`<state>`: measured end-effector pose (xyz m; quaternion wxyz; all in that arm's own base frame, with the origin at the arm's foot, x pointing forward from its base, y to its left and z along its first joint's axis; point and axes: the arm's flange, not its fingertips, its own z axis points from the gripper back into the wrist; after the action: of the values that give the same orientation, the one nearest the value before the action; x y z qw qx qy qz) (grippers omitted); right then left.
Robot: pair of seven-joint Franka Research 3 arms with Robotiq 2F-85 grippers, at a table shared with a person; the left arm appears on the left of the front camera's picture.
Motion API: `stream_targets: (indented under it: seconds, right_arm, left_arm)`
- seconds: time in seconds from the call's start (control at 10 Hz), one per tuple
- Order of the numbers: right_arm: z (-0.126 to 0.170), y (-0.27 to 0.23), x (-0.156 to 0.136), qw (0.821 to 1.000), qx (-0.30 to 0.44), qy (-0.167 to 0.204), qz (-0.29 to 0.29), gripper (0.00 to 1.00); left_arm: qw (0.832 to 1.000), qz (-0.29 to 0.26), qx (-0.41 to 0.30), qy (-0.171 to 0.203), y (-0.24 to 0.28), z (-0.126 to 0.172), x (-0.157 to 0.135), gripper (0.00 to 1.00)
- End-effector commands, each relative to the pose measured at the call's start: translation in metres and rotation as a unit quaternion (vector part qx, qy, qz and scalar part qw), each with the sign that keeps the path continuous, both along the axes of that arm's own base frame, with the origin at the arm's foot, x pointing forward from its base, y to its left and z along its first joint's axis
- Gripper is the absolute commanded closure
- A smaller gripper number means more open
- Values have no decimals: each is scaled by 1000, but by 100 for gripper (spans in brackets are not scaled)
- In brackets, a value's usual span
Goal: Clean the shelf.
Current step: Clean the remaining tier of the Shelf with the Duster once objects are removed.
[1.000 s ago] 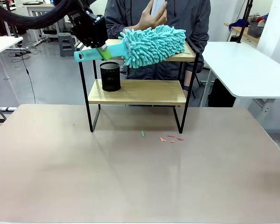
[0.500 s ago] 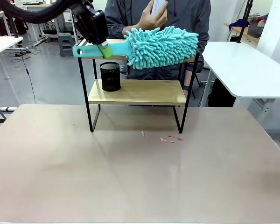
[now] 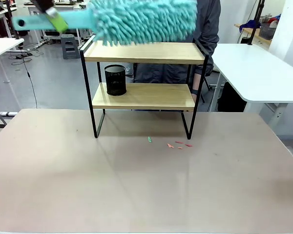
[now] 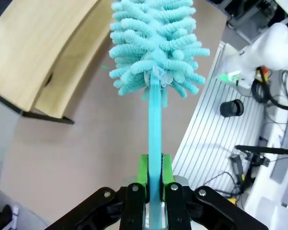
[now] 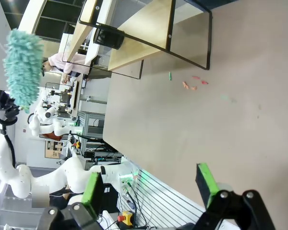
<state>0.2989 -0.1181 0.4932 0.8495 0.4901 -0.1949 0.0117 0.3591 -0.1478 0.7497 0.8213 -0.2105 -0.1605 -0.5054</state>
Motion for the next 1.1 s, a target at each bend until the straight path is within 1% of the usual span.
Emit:
stream_targets:
  seconds: [0.0, 0.1, 0.2, 0.3, 0.4, 0.5, 0.6, 0.7, 0.8, 0.9, 1.0]
  right_arm:
    - [-1, 1, 2, 1000, 8, -16, 3, 0]
    - [-1, 1, 2, 1000, 8, -16, 3, 0]
    - [-1, 1, 2, 1000, 8, -16, 3, 0]
    - [-1, 1, 2, 1000, 8, -16, 3, 0]
    - [-1, 1, 2, 1000, 8, -16, 3, 0]
    - [-1, 1, 2, 1000, 8, -16, 3, 0]
    - [-1, 1, 2, 1000, 8, -16, 3, 0]
    - [-1, 1, 2, 1000, 8, -16, 3, 0]
    - [-1, 1, 2, 1000, 8, -16, 3, 0]
    - [-1, 1, 2, 1000, 8, -16, 3, 0]
    - [-1, 1, 2, 1000, 8, -16, 3, 0]
  left_arm:
    - [999, 1, -35, -13, 11, -10, -13, 88]
    - [999, 1, -42, -12, 13, -10, -15, 88]
    - [999, 16, -47, -13, 18, -10, -15, 88]
    - [997, 45, -56, -10, 37, -7, -14, 88]
    - [992, 109, -62, -15, 73, -2, -12, 88]
    - [981, 176, -77, -13, 117, 1, -16, 88]
    - [956, 279, -81, -30, 165, -3, -28, 88]
    - [937, 335, -102, -20, 195, -15, -36, 88]
    - [915, 391, -100, -12, 221, -36, -36, 88]
    - [909, 401, -112, 0, 236, -62, -32, 88]
    - [914, 389, -115, -2, 243, -87, -25, 88]
